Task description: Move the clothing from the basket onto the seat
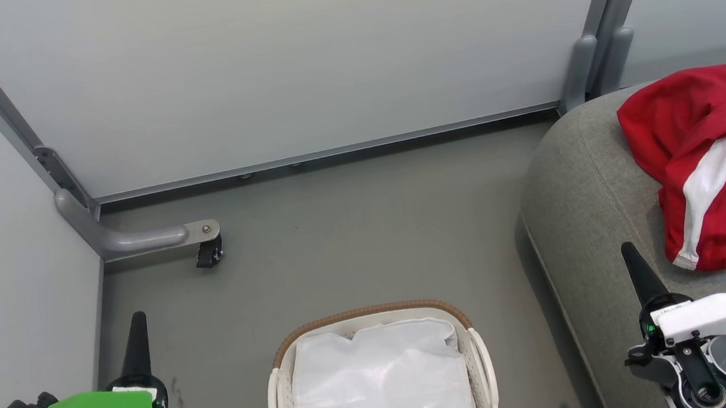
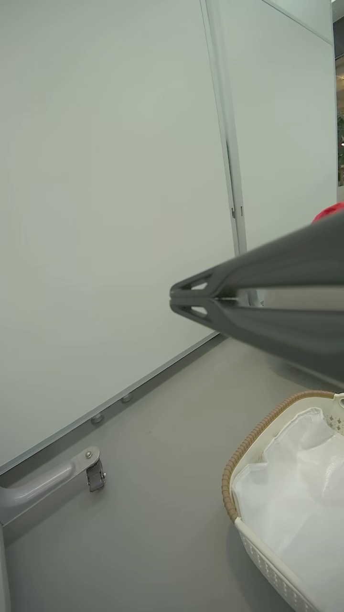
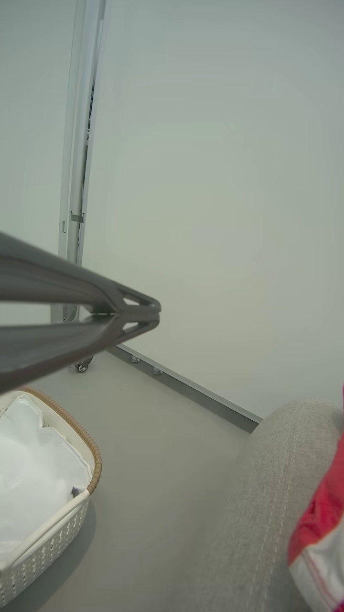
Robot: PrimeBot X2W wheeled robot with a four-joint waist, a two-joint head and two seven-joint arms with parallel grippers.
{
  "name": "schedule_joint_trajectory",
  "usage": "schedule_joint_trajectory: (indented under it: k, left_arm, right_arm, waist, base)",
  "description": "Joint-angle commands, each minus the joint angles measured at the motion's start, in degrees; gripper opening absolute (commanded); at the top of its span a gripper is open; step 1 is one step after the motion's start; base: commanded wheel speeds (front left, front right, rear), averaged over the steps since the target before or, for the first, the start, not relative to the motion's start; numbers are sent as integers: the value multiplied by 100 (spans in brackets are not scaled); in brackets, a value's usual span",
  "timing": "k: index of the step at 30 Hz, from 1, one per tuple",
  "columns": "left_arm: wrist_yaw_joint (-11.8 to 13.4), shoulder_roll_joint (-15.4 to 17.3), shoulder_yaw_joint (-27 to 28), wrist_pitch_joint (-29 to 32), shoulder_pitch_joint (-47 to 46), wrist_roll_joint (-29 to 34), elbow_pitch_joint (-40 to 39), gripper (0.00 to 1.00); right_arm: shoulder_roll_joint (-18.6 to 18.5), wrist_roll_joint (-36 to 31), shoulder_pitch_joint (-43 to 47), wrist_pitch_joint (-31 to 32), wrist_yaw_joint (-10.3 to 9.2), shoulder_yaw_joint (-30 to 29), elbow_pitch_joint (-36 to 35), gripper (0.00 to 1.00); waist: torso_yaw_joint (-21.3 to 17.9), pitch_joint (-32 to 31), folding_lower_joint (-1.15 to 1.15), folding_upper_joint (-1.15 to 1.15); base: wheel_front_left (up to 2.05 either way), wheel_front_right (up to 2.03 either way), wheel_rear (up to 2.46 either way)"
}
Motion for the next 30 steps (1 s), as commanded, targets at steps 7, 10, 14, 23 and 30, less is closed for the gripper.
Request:
schedule_joint_trajectory:
  k: [7,10,14,23,30]
  left_arm:
    - [-13,31,83,117,-152,-387,-66,0]
    - [-13,28,103,159,-168,-505,-68,0]
    - [-15,25,127,208,-185,-673,-72,0]
    - [-15,15,187,318,-218,-1010,-75,0]
    - [-17,5,235,404,-238,-1262,-80,0]
  right_arm:
    - [-37,406,38,112,-4,-60,-94,0]
    - [-38,548,45,150,-4,-77,-108,0]
    - [-39,719,53,198,-4,-97,-127,0]
    - [-42,1088,68,299,-4,-139,-166,0]
    - [-44,1370,76,375,-4,-168,-192,0]
  waist:
    - [1,-17,0,0]
    - [1,-24,0,0]
    - [1,-33,0,0]
    - [2,-54,0,0]
    - [2,-70,0,0]
  base:
    - [0,0,0]
    - [0,0,0]
    - [0,0,0]
    - [0,0,0]
    - [0,0,0]
